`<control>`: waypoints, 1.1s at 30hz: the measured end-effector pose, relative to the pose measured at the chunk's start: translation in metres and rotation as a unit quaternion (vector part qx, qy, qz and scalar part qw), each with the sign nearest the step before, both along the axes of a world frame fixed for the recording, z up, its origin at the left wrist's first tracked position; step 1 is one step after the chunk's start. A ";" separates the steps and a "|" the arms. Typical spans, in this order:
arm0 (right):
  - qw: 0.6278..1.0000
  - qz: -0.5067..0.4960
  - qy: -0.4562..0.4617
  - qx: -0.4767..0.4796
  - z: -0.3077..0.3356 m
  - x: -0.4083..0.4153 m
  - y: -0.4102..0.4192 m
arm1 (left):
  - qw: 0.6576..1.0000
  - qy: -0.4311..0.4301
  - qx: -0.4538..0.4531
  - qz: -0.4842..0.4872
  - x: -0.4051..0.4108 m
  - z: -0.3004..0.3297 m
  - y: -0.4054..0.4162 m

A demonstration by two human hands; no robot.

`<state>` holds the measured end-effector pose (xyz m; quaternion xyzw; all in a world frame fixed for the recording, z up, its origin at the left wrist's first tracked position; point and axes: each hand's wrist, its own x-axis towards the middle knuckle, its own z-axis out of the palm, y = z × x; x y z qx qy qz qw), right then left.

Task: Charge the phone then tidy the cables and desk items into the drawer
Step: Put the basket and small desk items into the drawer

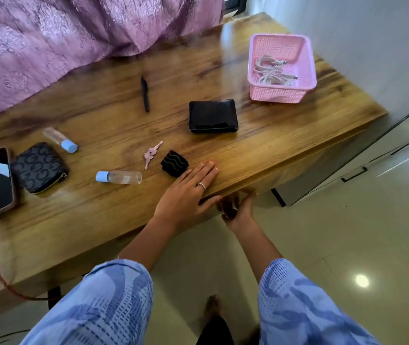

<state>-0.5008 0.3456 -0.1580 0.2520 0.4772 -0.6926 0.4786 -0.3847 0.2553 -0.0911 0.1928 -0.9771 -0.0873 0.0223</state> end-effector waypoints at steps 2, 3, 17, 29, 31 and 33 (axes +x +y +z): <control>0.999 -0.040 -0.020 -0.018 -0.004 -0.009 -0.002 | 1.000 0.004 -0.006 0.000 0.000 0.000 0.000; 0.998 -0.047 -0.028 -0.020 -0.006 -0.013 -0.002 | 1.000 0.007 -0.011 -0.001 0.000 0.000 0.000; 0.996 0.039 0.013 0.084 -0.013 -0.011 0.093 | 0.996 -0.056 0.024 0.057 0.011 0.008 0.074; 0.550 0.353 0.697 0.294 0.049 -0.024 0.238 | 0.957 -0.036 0.173 0.228 0.003 0.024 0.234; 0.501 0.390 0.709 0.307 0.051 -0.028 0.258 | 0.955 -0.044 0.163 0.244 0.003 0.025 0.248; 0.460 0.388 0.735 0.312 0.055 -0.034 0.271 | 0.953 -0.059 0.158 0.252 0.003 0.025 0.257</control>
